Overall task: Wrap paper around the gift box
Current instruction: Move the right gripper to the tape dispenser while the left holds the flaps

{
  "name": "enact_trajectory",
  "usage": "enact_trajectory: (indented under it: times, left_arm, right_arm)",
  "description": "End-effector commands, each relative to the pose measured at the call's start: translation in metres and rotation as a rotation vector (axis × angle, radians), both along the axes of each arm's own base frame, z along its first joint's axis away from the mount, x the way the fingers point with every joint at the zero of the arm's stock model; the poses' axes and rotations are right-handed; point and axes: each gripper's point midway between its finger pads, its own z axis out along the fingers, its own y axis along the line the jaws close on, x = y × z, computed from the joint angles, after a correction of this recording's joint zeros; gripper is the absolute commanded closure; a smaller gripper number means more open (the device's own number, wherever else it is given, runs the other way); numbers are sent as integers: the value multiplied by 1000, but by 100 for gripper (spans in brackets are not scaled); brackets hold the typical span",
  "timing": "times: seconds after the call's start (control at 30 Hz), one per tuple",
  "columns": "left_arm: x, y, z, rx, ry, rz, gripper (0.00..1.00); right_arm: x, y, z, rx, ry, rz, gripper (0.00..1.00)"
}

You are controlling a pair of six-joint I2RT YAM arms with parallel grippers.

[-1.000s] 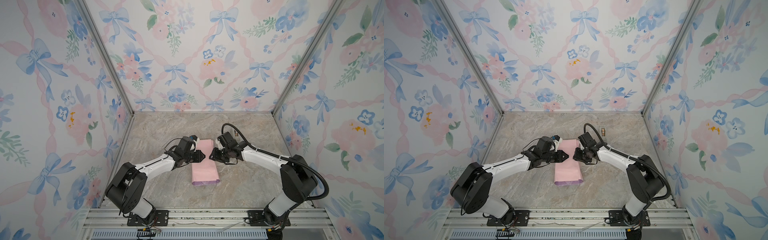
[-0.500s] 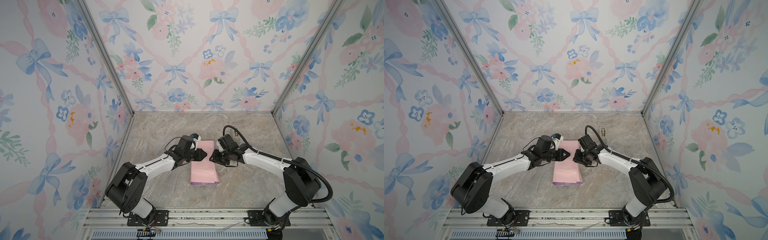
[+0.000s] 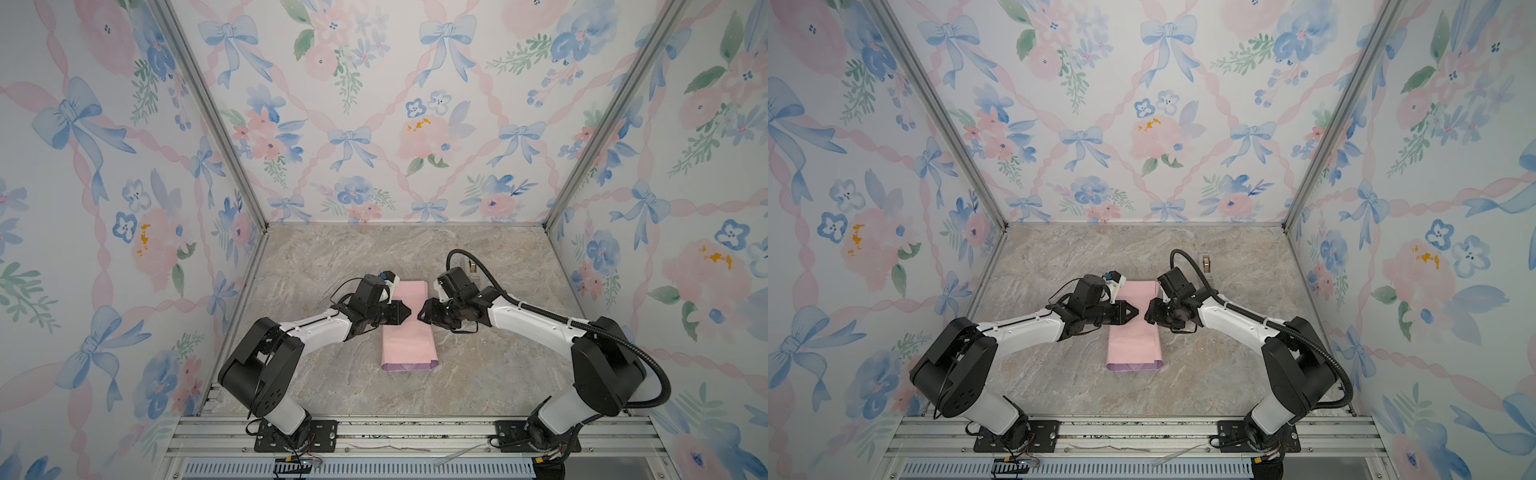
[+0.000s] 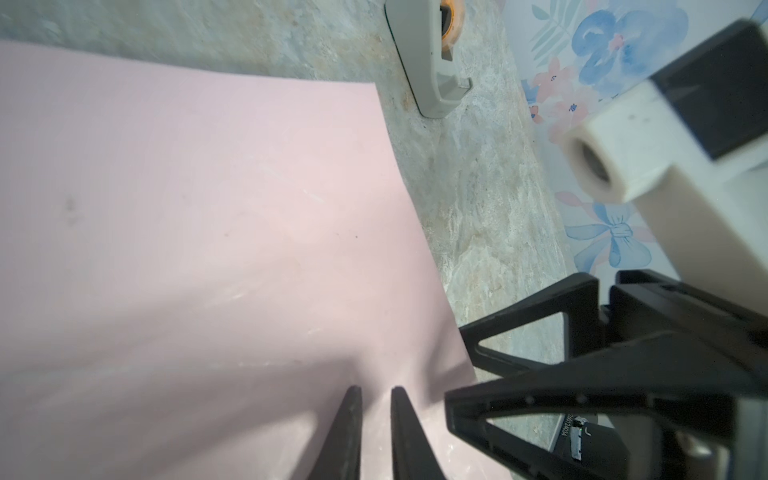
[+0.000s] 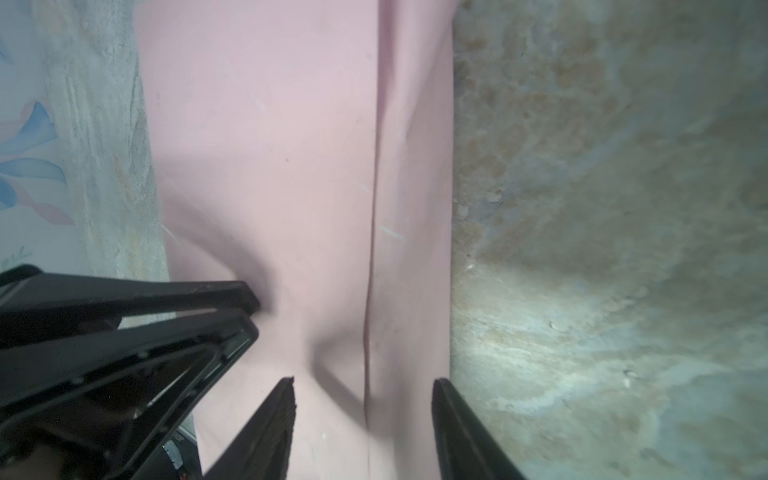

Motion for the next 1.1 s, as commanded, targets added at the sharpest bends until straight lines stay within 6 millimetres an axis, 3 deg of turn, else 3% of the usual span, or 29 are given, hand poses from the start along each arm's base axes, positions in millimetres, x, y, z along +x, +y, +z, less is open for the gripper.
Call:
enact_trajectory:
  times: [0.0,0.13,0.23,0.37,0.5,0.7,0.87,1.07]
  left_arm:
    - [-13,14,-30,77,57,0,82]
    - [-14,14,-29,72,56,-3,82]
    - [-15,15,-26,67,53,0,82]
    - [-15,13,-21,55,47,-6,82]
    - [-13,11,-18,47,46,-5,82]
    - [-10,9,-16,38,47,0,82]
    - [-9,9,-16,33,55,11,82]
    - [-7,10,-12,33,46,21,82]
  right_arm:
    - [21,-26,46,27,-139,2,37]
    - [47,-66,64,62,-208,10,35]
    - [70,-98,64,48,-241,24,36]
    - [109,-142,60,46,-284,17,40]
    - [141,-165,46,65,-292,77,47]
    - [179,-191,11,101,-244,85,52]
    - [195,-194,-3,183,-232,87,54]
    - [201,-184,-14,267,-204,123,55]
